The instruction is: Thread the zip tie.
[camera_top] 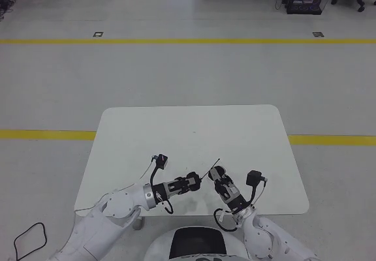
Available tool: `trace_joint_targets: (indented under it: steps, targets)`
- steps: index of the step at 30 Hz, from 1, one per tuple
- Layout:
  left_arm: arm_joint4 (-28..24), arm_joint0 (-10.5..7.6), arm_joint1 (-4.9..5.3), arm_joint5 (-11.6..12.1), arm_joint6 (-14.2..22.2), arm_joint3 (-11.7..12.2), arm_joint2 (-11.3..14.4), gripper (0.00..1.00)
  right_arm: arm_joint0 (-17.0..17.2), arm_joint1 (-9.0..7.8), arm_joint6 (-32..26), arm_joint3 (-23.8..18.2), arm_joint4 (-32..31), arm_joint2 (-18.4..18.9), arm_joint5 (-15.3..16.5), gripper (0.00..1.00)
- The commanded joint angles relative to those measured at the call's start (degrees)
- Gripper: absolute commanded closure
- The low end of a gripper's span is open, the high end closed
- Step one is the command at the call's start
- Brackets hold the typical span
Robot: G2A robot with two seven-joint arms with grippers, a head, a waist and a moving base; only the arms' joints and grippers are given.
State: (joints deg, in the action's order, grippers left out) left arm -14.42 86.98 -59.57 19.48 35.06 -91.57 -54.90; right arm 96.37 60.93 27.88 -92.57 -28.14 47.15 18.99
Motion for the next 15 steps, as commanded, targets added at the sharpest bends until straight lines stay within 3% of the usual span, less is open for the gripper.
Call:
trace_joint_targets:
  steps: [1,15]
  targets:
    - [0.52,0.09,-0.03,0.0,-0.08,-0.17,-0.03,1.0,0.07,0.14,-0.35,0.07,0.1,0.23,0.12,1.0]
    - [2.88,0.34,-0.25,0.0,-0.8,-0.33,0.03,1.0,0.84,0.88,-2.28,-0.61,-1.24,1.06,0.49,1.0]
